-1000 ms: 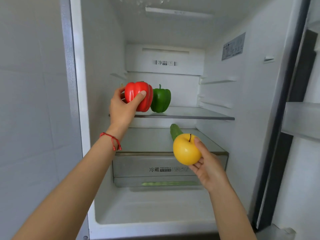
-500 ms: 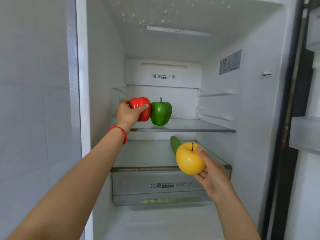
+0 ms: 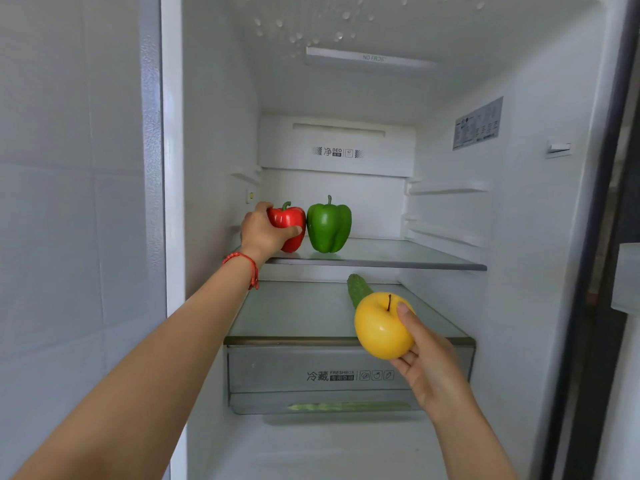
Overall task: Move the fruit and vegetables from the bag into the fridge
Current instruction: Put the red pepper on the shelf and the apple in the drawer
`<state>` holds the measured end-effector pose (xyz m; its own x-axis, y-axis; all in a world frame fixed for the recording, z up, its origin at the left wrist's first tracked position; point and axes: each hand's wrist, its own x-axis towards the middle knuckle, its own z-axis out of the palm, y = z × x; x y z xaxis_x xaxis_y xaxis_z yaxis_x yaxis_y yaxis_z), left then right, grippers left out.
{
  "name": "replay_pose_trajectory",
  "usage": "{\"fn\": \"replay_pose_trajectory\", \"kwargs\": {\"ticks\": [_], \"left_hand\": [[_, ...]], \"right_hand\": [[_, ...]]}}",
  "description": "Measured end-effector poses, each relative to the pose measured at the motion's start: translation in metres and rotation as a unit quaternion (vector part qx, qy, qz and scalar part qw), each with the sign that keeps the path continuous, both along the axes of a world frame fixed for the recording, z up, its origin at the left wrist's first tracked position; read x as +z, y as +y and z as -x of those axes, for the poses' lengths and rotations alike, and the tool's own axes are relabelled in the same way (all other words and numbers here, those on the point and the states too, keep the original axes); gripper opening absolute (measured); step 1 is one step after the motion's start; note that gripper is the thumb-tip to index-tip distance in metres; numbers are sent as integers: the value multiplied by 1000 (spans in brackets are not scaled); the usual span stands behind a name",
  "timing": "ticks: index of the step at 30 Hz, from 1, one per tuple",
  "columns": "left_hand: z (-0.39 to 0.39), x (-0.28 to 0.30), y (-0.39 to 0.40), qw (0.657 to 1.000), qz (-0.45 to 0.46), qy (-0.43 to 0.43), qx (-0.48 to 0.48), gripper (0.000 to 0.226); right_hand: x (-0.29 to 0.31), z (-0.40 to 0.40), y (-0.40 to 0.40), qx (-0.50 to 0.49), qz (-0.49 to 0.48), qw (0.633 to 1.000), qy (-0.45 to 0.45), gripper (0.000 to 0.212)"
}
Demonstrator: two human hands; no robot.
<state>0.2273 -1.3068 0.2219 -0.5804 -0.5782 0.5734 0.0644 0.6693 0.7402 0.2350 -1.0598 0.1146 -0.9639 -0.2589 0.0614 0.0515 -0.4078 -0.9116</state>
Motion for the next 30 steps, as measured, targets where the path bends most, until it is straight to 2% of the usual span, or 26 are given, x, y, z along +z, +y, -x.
{"fn": "replay_pose_trajectory", "kwargs": {"ticks": [15, 19, 23, 27, 30], "left_hand": [[0, -2, 0, 1000, 5, 3, 21, 81], [-9, -6, 7, 999, 0, 48, 13, 77], [-37, -19, 29, 989, 23, 140, 30, 60], [-72, -46, 55, 969, -103, 212, -70, 34], [-91, -79, 74, 939, -235, 196, -160, 6]], "right_hand": [[-5, 2, -5, 1, 3, 1000, -11, 9], [-5, 0, -2, -4, 1, 1000, -12, 11], [-9, -2, 2, 3, 8, 1000, -10, 10], [-14, -6, 4, 3, 12, 1000, -8, 10], [-22, -9, 7, 7, 15, 1000, -12, 11]]}}
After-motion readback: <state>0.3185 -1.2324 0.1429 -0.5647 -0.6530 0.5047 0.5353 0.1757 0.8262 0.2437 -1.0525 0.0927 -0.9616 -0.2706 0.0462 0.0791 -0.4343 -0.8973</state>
